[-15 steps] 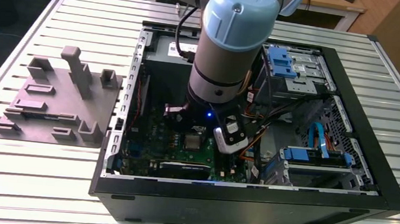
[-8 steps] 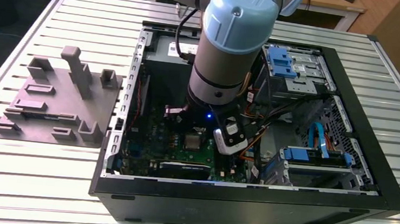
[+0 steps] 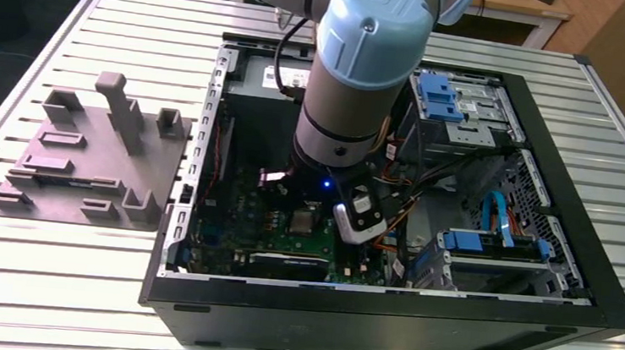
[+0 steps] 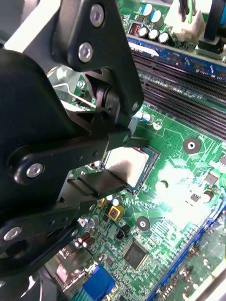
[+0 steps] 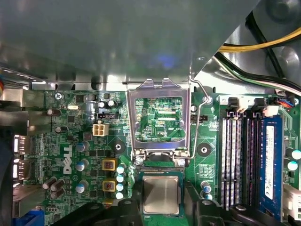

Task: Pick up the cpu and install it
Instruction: 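Place the cpu into insertion slot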

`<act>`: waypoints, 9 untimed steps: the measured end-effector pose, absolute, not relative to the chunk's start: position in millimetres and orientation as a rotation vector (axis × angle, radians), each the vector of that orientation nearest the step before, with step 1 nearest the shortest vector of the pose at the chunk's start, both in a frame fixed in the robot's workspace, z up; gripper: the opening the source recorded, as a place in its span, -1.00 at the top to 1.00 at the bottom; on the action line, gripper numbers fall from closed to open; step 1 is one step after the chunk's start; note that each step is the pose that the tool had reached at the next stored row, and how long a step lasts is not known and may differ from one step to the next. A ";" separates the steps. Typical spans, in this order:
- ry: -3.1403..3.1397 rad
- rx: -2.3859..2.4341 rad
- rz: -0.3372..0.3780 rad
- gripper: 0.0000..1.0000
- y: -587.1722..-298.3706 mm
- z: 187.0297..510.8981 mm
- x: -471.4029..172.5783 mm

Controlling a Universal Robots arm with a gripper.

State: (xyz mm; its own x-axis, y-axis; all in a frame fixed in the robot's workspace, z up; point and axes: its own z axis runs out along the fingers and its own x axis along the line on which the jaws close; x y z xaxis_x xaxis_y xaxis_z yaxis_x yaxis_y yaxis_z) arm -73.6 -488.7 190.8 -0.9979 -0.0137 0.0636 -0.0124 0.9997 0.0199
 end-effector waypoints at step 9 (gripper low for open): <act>-3.068 0.017 -0.031 0.20 -488.7 197.8 -72.7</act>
State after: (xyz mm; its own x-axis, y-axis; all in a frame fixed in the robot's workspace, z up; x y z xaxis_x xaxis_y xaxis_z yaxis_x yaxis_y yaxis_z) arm -72.7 -488.7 197.8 -0.9973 -0.0115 0.0727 -0.0100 0.9997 0.0207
